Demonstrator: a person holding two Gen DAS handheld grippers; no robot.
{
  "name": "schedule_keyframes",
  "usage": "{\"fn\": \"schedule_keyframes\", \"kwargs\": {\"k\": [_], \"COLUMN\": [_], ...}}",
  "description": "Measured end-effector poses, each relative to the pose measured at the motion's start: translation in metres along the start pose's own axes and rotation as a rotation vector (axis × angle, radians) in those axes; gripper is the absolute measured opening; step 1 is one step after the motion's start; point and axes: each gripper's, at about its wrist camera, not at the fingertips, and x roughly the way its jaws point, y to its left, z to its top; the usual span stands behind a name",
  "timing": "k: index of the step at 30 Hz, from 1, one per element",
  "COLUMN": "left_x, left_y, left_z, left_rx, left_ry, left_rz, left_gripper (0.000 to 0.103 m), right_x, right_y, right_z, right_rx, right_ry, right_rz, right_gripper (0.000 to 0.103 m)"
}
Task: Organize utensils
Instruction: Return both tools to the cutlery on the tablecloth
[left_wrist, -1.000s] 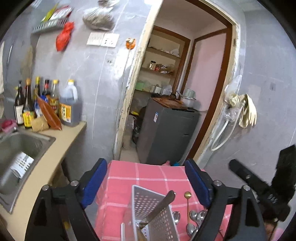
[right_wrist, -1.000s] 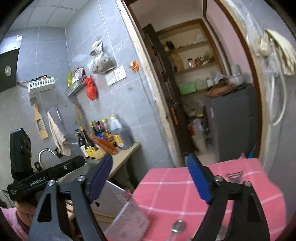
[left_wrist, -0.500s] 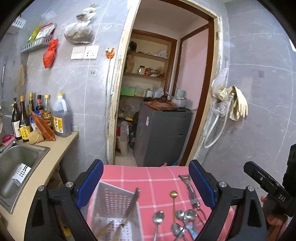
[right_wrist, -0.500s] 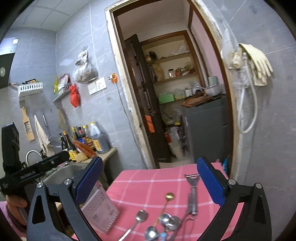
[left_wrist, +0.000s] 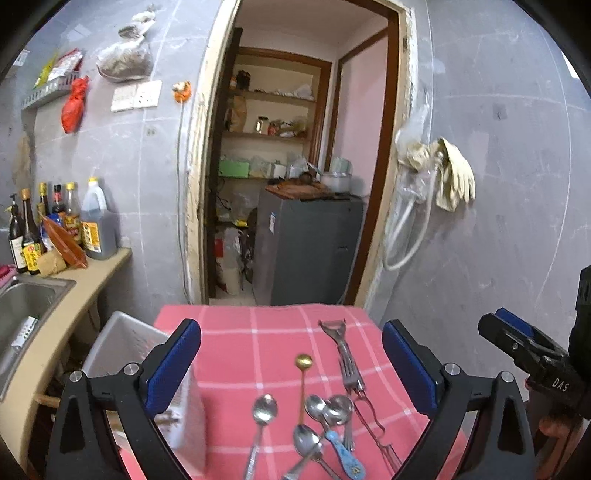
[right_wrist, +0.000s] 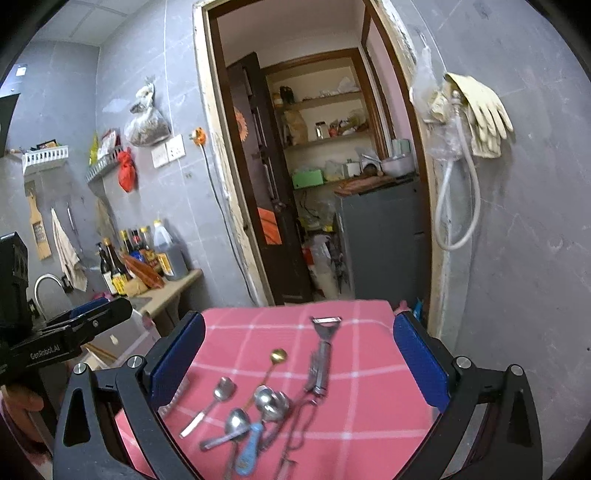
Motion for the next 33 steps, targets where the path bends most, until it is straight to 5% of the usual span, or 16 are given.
{"fn": "schedule_keyframes", "kwargs": {"k": [15, 23, 33], "left_x": [0.068, 0.107, 0.151], "left_y": [-0.014, -0.004, 0.005], "left_z": [-0.072, -0.096, -0.103], "left_rx": [-0.027, -0.053, -0.056], "left_ry": [0.227, 0.319, 0.426], "left_rz": [0.009, 0.091, 0.164], "left_gripper": [0.099, 0.098, 0.075], "right_x": [0.060, 0.100, 0.140], "right_y": [-0.052, -0.055, -0.034], "right_z": [-0.074, -0.111, -0.126], "right_rx": [0.109, 0.136, 0.123], "right_ry": [0.258, 0.391, 0.484], "right_rz": [0.061, 0.097, 0.146], "right_gripper": [0.099, 0.068, 0.045]}}
